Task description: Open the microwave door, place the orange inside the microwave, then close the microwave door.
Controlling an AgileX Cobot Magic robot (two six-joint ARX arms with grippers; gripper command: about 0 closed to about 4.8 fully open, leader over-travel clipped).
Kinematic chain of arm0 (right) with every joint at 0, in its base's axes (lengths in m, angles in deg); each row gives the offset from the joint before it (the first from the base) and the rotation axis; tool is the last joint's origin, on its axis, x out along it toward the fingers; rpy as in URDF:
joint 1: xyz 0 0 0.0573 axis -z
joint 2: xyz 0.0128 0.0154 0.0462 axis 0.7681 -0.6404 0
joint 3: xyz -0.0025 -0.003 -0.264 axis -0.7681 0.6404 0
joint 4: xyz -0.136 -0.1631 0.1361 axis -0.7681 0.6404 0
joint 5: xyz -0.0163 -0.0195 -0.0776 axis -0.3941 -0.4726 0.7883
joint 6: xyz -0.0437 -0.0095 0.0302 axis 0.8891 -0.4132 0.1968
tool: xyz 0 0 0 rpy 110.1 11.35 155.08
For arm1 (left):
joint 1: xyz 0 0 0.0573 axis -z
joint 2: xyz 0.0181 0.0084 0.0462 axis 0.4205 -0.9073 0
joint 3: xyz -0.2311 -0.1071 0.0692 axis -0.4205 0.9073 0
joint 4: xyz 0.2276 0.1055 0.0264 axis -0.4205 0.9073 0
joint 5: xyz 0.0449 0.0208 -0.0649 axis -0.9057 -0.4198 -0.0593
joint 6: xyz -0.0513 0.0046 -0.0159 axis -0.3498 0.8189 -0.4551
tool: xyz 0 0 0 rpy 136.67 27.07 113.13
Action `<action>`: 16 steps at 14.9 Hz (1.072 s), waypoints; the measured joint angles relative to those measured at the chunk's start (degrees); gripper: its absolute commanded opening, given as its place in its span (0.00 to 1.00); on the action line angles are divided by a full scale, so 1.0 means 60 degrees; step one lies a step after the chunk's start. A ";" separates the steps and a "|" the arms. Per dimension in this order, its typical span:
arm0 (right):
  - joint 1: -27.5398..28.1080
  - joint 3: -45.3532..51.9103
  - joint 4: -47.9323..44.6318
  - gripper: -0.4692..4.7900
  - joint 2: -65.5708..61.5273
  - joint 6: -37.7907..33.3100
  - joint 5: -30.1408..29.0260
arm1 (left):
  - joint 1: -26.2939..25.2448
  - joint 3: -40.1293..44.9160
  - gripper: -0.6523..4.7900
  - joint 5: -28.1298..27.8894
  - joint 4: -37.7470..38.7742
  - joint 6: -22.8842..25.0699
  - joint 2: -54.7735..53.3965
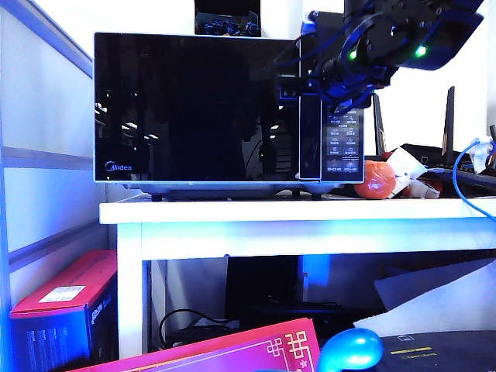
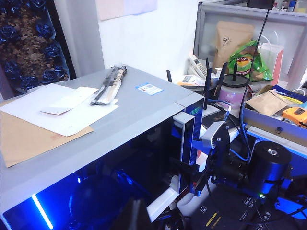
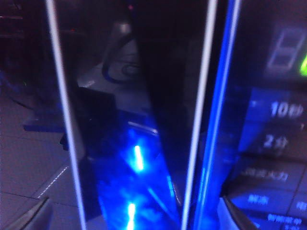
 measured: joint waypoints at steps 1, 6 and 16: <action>0.0000 0.0004 -0.0044 1.00 -0.0015 0.0000 0.0029 | 0.0000 0.0000 0.11 0.0000 0.0040 0.0000 -0.0004; 0.0000 -0.0011 -0.0382 0.81 -0.0040 0.0000 0.0040 | 0.0000 0.0000 0.11 0.0000 0.0087 0.0000 -0.0004; 0.0011 -0.0036 -0.1016 0.56 -0.0597 -0.0007 0.0386 | 0.0000 0.0000 0.11 0.0000 0.0193 0.0000 -0.0004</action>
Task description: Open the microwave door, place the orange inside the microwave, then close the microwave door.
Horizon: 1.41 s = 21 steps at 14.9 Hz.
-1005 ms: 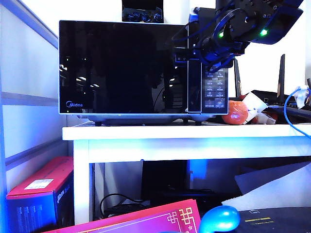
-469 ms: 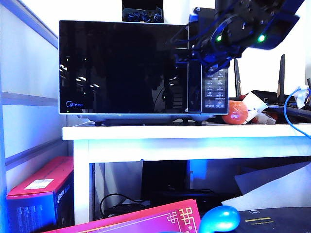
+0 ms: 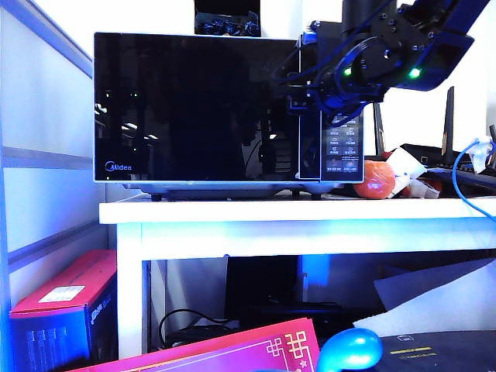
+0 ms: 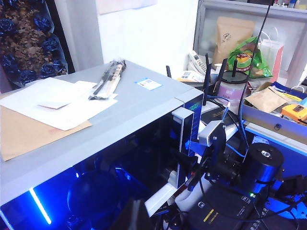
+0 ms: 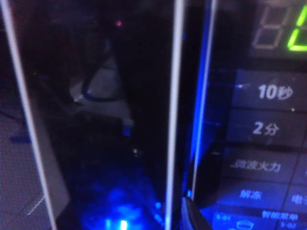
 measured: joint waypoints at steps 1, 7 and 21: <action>0.0000 0.0000 -0.0007 0.56 -0.0015 0.0000 0.0058 | 0.0000 0.0000 0.11 0.0004 0.0004 0.0000 0.0000; -0.0011 -0.0007 -0.0007 0.57 -0.0018 0.0000 0.0047 | 0.0000 0.0000 0.11 0.0000 0.0120 0.0000 0.0000; -0.0102 -0.0015 0.0648 0.35 0.0576 0.0313 0.0204 | 0.0000 0.0000 0.11 0.0004 0.0124 0.0000 0.0000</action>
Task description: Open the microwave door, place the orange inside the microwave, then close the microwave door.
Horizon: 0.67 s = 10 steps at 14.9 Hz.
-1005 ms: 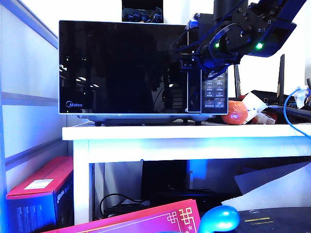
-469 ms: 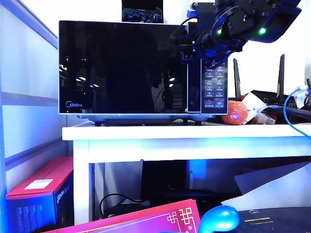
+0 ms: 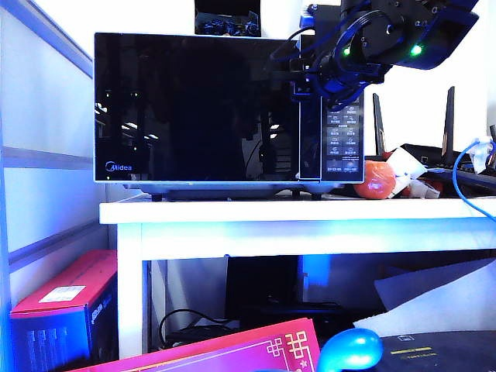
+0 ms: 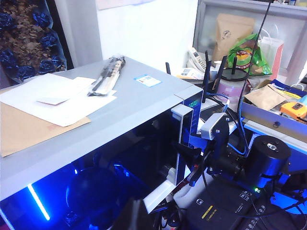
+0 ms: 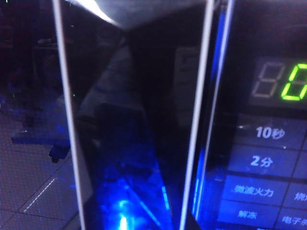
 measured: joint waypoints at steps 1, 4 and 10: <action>0.0000 0.0000 0.0000 0.35 -0.0004 0.0000 -0.0007 | 0.0000 0.0000 0.11 -0.0004 -0.0004 0.0000 0.0000; -0.0029 0.0000 0.0149 0.35 0.0051 0.0000 -0.0011 | 0.0000 0.0000 0.11 -0.0004 -0.0004 0.0000 0.0000; -0.0036 0.0033 0.1887 0.35 0.0849 -0.0091 0.0018 | 0.0000 0.0000 0.11 -0.0004 -0.0004 0.0000 0.0000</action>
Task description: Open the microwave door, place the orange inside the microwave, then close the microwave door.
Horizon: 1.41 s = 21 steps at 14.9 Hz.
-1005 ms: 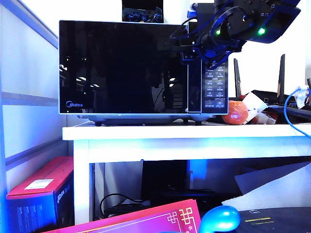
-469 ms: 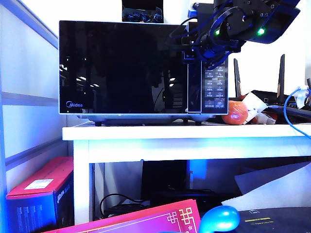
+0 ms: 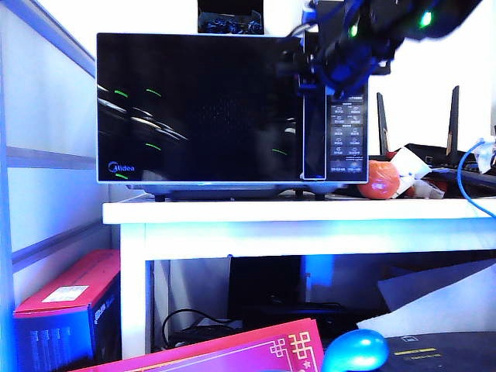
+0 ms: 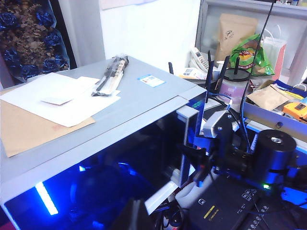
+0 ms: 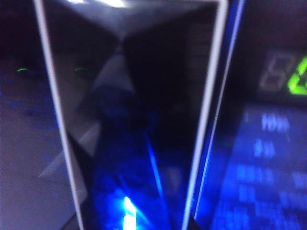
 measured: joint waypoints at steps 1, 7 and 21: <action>-0.0051 0.0026 0.0222 0.37 0.0157 -0.0044 0.0047 | 0.0000 0.0000 0.11 0.0000 0.0004 0.0000 0.0000; 0.0004 -0.0051 0.0120 0.99 0.0627 0.0430 -0.0648 | 0.0000 0.0000 0.11 0.0004 0.0018 0.0000 0.0000; 0.0066 -0.0069 0.1228 0.96 0.1676 0.0648 -0.2790 | 0.0004 0.0007 0.11 -0.0004 -0.1861 -0.0007 -0.1242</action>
